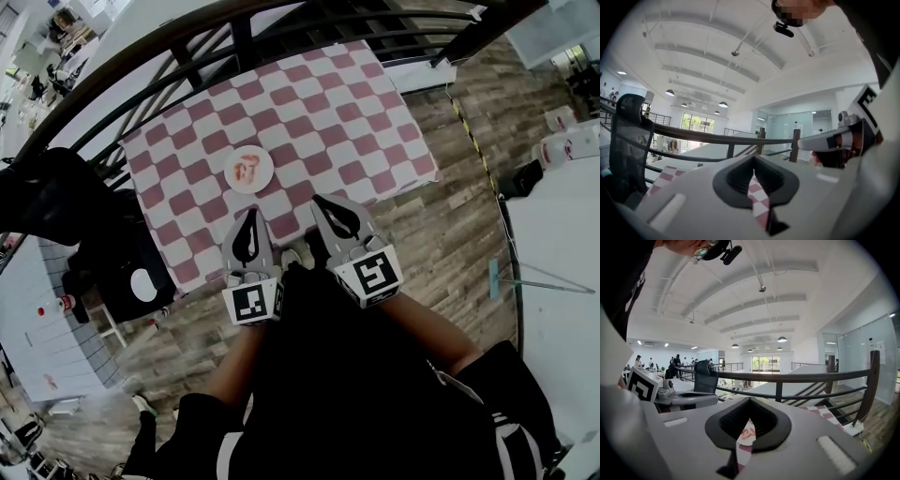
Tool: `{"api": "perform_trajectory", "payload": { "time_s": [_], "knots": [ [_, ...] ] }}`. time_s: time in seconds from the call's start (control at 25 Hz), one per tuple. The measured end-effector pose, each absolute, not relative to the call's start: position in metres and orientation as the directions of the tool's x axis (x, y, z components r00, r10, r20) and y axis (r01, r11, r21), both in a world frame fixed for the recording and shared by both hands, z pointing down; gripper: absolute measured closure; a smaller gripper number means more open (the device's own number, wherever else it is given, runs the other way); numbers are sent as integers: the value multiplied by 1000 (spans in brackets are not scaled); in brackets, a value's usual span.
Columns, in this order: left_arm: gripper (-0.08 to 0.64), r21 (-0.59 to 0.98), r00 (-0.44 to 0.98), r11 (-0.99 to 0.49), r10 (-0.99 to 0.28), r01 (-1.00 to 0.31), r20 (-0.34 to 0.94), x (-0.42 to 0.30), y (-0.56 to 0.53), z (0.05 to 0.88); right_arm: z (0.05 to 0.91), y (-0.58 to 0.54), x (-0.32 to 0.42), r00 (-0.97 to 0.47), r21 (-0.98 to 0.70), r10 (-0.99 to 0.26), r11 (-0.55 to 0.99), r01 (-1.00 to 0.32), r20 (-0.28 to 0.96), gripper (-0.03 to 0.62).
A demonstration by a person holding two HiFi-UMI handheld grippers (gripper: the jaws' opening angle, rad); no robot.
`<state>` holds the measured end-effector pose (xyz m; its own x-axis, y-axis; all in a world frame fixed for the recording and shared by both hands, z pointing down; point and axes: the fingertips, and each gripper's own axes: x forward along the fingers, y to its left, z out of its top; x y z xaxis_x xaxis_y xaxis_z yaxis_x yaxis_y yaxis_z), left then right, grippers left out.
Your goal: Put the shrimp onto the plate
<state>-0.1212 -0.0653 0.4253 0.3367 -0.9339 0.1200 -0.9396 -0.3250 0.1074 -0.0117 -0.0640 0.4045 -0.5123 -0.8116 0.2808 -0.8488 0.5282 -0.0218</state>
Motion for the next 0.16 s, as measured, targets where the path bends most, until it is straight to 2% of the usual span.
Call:
{"api": "perform_trajectory", "payload": {
  "time_s": [0.16],
  "knots": [
    [549, 122, 338, -324, -933, -938, 120, -124, -74, 427, 398, -71, -11, -487, 0, -831, 505, -863, 269, 597]
  ]
}}
